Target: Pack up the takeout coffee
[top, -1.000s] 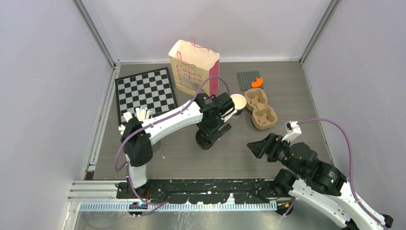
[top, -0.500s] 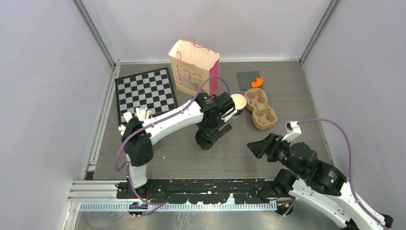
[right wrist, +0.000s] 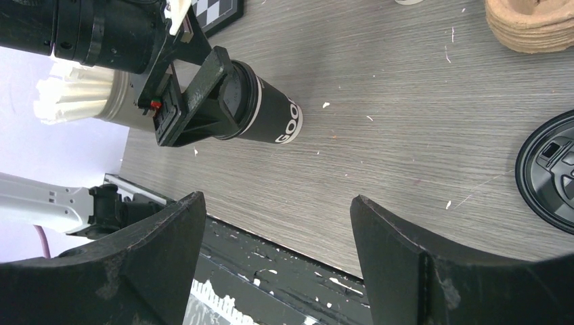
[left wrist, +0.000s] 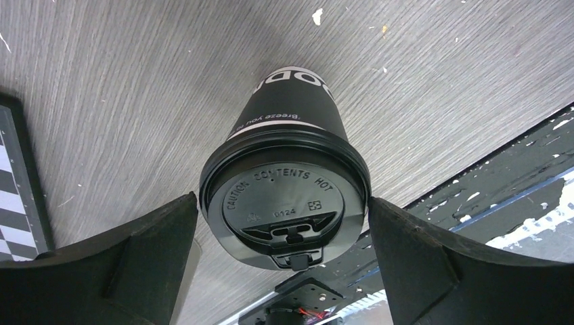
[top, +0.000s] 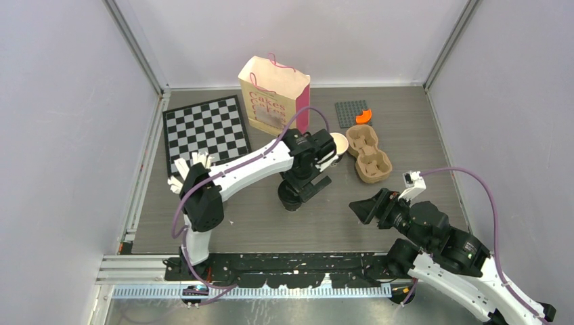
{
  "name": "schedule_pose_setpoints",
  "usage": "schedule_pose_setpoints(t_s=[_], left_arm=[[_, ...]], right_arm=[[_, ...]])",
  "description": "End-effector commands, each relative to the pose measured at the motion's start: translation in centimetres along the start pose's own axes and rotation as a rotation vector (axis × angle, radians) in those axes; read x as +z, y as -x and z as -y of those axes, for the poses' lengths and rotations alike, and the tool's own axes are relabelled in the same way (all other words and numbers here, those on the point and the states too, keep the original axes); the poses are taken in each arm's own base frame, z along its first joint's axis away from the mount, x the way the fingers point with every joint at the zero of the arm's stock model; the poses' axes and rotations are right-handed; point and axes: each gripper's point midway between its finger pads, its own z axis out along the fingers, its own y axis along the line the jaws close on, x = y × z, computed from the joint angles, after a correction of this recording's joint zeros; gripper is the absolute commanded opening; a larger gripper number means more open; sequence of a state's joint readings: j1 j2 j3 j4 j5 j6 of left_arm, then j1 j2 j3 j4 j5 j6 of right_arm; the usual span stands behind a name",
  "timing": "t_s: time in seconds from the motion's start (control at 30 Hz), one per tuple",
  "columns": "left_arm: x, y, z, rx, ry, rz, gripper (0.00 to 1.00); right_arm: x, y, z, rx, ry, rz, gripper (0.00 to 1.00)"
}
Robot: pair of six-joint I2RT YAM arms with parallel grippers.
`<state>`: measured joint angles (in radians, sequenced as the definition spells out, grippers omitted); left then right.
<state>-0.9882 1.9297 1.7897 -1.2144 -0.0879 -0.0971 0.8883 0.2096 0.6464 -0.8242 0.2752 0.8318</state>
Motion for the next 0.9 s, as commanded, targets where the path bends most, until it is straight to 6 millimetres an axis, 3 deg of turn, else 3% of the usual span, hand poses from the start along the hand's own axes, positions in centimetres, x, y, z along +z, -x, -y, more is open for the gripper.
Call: schedule_pose_setpoints(t_s=[0.0, 0.3, 0.57, 0.77, 0.8, 0.87], left_arm=[[-0.8, 0.2, -0.1, 0.014, 0.009, 0.002, 1.0], [-2.8, 1.6, 0.1, 0.01, -0.011, 0.081, 1.0], [-5.8, 2.6, -1.1, -0.018, 0.039, 0.193, 1.0], [-10.8, 3.9, -4.6, -0.181, 0.147, 0.505, 1.0], [-12.3, 3.7, -5.3, -0.224, 0.146, 0.577, 1.0], [-13.1, 2.9, -6.2, -0.293, 0.11, 0.653, 1.0]], right_arm=[[-0.2, 1.0, -1.0, -0.01, 0.032, 0.027, 0.82], [-0.1, 0.8, -1.2, -0.016, 0.038, 0.013, 0.82], [0.8, -0.2, -2.3, -0.012, 0.072, -0.043, 0.82], [2.4, -1.3, -3.5, -0.005, 0.106, -0.094, 0.82], [2.8, -1.4, -3.5, -0.006, 0.099, -0.096, 0.82], [3.7, -1.4, -3.5, -0.015, 0.078, -0.098, 0.81]])
